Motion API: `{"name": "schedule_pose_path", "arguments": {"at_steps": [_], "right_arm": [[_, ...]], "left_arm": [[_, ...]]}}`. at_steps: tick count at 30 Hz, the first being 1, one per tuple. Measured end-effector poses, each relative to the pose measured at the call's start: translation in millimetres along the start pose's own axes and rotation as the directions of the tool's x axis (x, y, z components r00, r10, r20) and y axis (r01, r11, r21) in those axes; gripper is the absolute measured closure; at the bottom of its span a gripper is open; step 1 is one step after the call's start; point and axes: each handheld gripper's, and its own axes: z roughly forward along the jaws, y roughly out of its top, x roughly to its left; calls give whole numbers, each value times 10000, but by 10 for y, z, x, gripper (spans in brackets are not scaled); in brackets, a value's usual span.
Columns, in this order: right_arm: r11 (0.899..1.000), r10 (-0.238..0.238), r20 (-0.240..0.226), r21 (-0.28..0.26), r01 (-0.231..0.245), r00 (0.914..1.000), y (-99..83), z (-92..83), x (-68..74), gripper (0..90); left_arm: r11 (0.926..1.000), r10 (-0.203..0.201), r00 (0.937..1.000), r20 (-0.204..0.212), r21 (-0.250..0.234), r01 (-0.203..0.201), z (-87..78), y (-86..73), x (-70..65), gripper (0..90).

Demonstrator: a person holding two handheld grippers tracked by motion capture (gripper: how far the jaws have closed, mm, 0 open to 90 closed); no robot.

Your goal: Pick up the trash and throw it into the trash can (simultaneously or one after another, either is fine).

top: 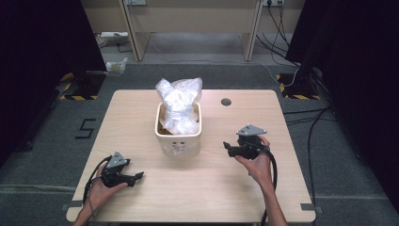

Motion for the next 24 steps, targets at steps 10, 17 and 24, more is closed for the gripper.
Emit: {"name": "schedule_pose_path", "arguments": {"at_steps": [10, 17, 24], "right_arm": [[9998, 64, -61, 192, -63, 10000, -61, -8, 25, 276], [9988, 2, -142, 486, 5, 9999, -196, 19, 85, 270], [9958, 41, -200, 920, -22, 9998, -289, 77, 121, 265]], "left_arm": [[10000, -4, 10000, -2, -2, 4, 0, 0, 0, 162], [10000, -1, 10000, 0, -6, 1, 0, 0, 0, 163], [10000, -3, 10000, 0, -1, 3, 0, 0, 0, 163]]}}
